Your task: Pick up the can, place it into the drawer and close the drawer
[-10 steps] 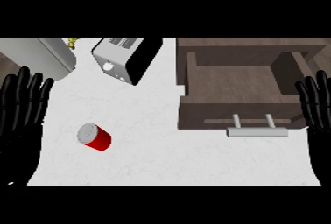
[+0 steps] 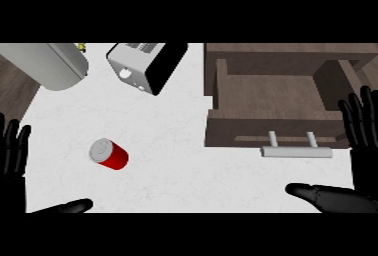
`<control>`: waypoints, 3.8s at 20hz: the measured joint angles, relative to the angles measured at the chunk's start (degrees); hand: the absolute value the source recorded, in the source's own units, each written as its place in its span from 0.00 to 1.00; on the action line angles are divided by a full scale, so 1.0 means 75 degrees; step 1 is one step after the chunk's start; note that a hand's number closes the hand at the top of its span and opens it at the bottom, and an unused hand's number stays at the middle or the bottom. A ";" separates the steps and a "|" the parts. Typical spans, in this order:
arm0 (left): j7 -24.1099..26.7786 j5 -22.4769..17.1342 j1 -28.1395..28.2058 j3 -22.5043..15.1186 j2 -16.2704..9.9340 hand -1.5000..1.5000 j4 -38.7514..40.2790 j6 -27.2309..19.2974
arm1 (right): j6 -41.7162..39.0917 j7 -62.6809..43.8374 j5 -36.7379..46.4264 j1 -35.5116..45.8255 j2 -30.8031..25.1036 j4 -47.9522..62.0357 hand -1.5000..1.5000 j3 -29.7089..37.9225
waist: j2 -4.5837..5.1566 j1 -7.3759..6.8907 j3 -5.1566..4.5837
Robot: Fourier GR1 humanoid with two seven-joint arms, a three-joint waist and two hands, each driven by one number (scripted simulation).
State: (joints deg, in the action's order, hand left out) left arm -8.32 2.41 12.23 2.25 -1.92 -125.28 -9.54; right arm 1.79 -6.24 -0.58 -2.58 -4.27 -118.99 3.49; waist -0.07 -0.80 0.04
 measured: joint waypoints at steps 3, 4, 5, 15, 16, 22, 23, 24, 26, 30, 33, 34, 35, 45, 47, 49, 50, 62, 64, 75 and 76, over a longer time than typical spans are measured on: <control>-0.0635 0.0121 0.0409 0.0059 0.0130 0.00 -0.0255 -0.0361 | 0.0047 -0.0350 -0.0030 -0.0175 0.0007 0.0029 0.00 0.0053 | 0.0000 0.0028 -0.0002; -0.0833 0.0170 0.0490 0.0075 0.0156 0.00 -0.0392 -0.0453 | 0.0049 -0.0446 -0.0038 -0.0179 -0.0015 0.0045 0.00 0.0088 | 0.0000 0.0039 -0.0001; -0.1154 0.0216 0.0494 0.0113 0.0137 0.00 -0.0614 -0.0526 | 0.0059 -0.0534 -0.0087 -0.0160 -0.0041 0.0056 0.00 0.0172 | 0.0001 0.0049 -0.0002; -0.1871 0.0591 0.0532 -0.0154 0.0166 0.00 -0.0951 -0.0884 | -0.0076 -0.0530 -0.0200 -0.0469 0.0052 -0.0022 0.00 0.0338 | 0.0003 0.0097 -0.0004; -0.1758 0.0598 0.0589 -0.0218 0.0185 0.00 -0.0827 -0.0884 | -0.0105 -0.0559 -0.0221 -0.0528 0.0038 -0.0090 0.00 0.0366 | 0.0004 0.0099 -0.0004; -0.1247 0.0701 0.0380 -0.0670 0.0238 0.00 0.0210 -0.1316 | -0.0262 -0.0236 -0.0319 -0.0506 -0.0009 0.0169 0.00 0.0595 | 0.0006 0.0109 -0.0006; -0.1155 0.0749 0.0446 -0.0835 0.0241 0.00 0.0317 -0.1464 | -0.0272 -0.0228 -0.0326 -0.0527 0.0002 0.0143 0.00 0.0605 | 0.0006 0.0108 -0.0006; -0.1008 0.0704 0.0461 -0.0876 0.0244 0.00 0.0521 -0.1530 | -0.0304 -0.0209 -0.0390 -0.0549 -0.0013 0.0113 0.00 0.0668 | 0.0006 0.0109 -0.0006; -0.0809 0.0721 0.0449 -0.0891 0.0248 0.00 0.0852 -0.1565 | -0.0345 -0.0217 -0.0410 -0.0626 -0.0012 0.0004 0.00 0.0692 | 0.0005 0.0111 -0.0006; -0.0300 0.0657 0.0383 -0.1052 0.0252 0.00 0.1585 -0.1909 | -0.0472 -0.0203 -0.0475 -0.0795 -0.0021 -0.0154 0.00 0.0757 | 0.0006 0.0116 -0.0005; 0.0268 0.0500 0.0273 -0.1071 0.0253 0.00 0.2385 -0.2083 | -0.0597 -0.0187 -0.0594 -0.0926 -0.0057 -0.0274 0.00 0.0877 | 0.0006 0.0123 -0.0007; 0.0442 0.0465 0.0255 -0.1159 0.0253 0.00 0.2598 -0.2232 | -0.0607 -0.0267 -0.0661 -0.0887 -0.0086 -0.0311 0.00 0.0944 | 0.0006 0.0122 -0.0007; 0.0563 0.0388 0.0390 -0.1108 0.0230 0.00 0.2601 -0.2192 | -0.0626 -0.0338 -0.0735 -0.0874 -0.0129 -0.0336 0.00 0.1044 | 0.0005 0.0116 -0.0008; 0.2232 -0.0605 -0.0032 -0.0575 0.0228 0.00 0.4753 -0.2367 | -0.0638 -0.0777 -0.0741 -0.0827 -0.0124 -0.0742 0.00 0.1178 | 0.0007 0.0119 -0.0009; 0.2466 -0.0714 -0.0162 -0.0470 0.0238 0.00 0.5114 -0.2362 | -0.0704 -0.0772 -0.0790 -0.0877 -0.0109 -0.0786 0.00 0.1254 | 0.0007 0.0119 -0.0008; 0.2713 -0.0827 -0.0255 -0.0416 0.0231 0.00 0.5481 -0.2388 | -0.0724 -0.0942 -0.0905 -0.0718 -0.0223 -0.0775 0.00 0.1415 | 0.0008 0.0117 -0.0007; 0.2857 -0.0919 -0.0306 -0.0438 0.0236 0.00 0.5659 -0.2420 | -0.0782 -0.0833 -0.0901 -0.0675 -0.0233 -0.0636 0.00 0.1442 | 0.0006 0.0116 -0.0009; 0.4171 -0.1746 -0.1290 0.0675 0.0030 0.00 0.8119 -0.1637 | -0.0995 -0.0958 -0.0915 -0.0846 -0.0115 -0.0975 0.00 0.1635 | 0.0008 0.0126 -0.0007; 0.4301 -0.1804 -0.1262 0.0742 0.0007 0.00 0.8242 -0.1534 | -0.0899 -0.1093 -0.0743 -0.0731 -0.0059 -0.1040 0.00 0.1529 | 0.0007 0.0120 -0.0007; 0.5334 -0.2031 -0.2808 0.1264 -0.0282 0.00 1.0590 -0.0919 | -0.0970 -0.1372 -0.0733 -0.0684 -0.0022 -0.1242 0.00 0.1609 | 0.0012 0.0143 -0.0009; 0.5406 -0.2028 -0.2970 0.1276 -0.0324 0.00 1.0869 -0.0789 | -0.0963 -0.1523 -0.0774 -0.0627 -0.0064 -0.1328 0.00 0.1609 | 0.0015 0.0152 -0.0008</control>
State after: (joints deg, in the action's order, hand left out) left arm 32.22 -12.80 -10.04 11.82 -4.35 -43.76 -15.46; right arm -5.44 -17.66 -6.38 -7.29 -4.75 -128.95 15.56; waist 0.04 0.34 -0.02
